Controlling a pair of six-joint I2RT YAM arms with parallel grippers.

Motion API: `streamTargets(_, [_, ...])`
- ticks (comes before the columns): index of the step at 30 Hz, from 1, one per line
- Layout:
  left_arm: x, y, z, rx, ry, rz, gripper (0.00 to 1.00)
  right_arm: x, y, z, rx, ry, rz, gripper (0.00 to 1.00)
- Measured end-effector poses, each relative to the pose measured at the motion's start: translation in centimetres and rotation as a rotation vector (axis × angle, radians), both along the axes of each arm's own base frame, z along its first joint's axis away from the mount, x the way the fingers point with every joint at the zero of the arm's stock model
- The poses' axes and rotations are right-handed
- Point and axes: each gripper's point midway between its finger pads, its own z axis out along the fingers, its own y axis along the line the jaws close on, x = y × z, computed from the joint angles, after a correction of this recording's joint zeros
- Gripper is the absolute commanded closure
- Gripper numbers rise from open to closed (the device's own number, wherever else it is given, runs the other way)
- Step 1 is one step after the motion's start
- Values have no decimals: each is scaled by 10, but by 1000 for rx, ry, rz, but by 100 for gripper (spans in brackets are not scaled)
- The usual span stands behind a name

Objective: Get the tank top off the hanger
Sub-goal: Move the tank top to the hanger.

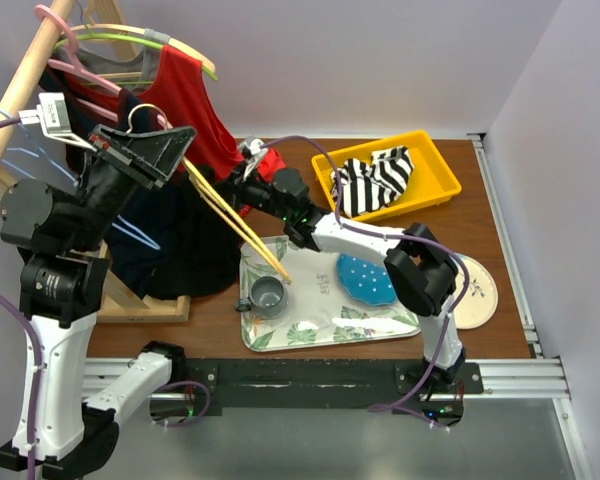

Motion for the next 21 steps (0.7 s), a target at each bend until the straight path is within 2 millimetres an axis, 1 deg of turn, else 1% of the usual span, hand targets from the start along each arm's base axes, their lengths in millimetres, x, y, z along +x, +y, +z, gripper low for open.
streamTargets(3, [-10, -3, 8, -7, -35, -32, 100, 17, -9, -5, -40, 19, -43, 100])
streamTargets(5, [-18, -5, 14, -14, -62, -55, 100, 27, -9, -2, -54, 13, -61, 100])
streamTargets(7, [-24, -5, 19, -15, -88, -68, 100, 32, -7, -1, -64, 9, -73, 100])
streamTargets(9, [-31, -5, 22, -13, -107, -71, 100, 33, -8, -7, -85, 18, -79, 100])
streamTargets(11, [-33, -3, 19, -3, -114, -60, 100, 35, -10, -12, -104, 32, -89, 100])
streamTargets(13, [-33, 0, 12, 12, -108, -38, 100, 41, -15, -17, -121, 47, -115, 100])
streamTargets(16, [-29, 4, -2, 43, -84, 0, 100, 55, -31, -18, -160, 68, -177, 100])
streamTargets(17, [-27, 6, -6, 57, -76, 17, 100, 63, -40, -14, -175, 69, -210, 100])
streamTargets(19, [-22, 9, -14, 85, -62, 46, 100, 74, -57, 1, -195, 64, -271, 100])
streamTargets(20, [-20, 11, -18, 102, -56, 61, 100, 80, -67, 13, -203, 56, -307, 100])
streamTargets(21, [-17, 13, -22, 119, -51, 76, 100, 86, -80, 33, -204, 41, -348, 100])
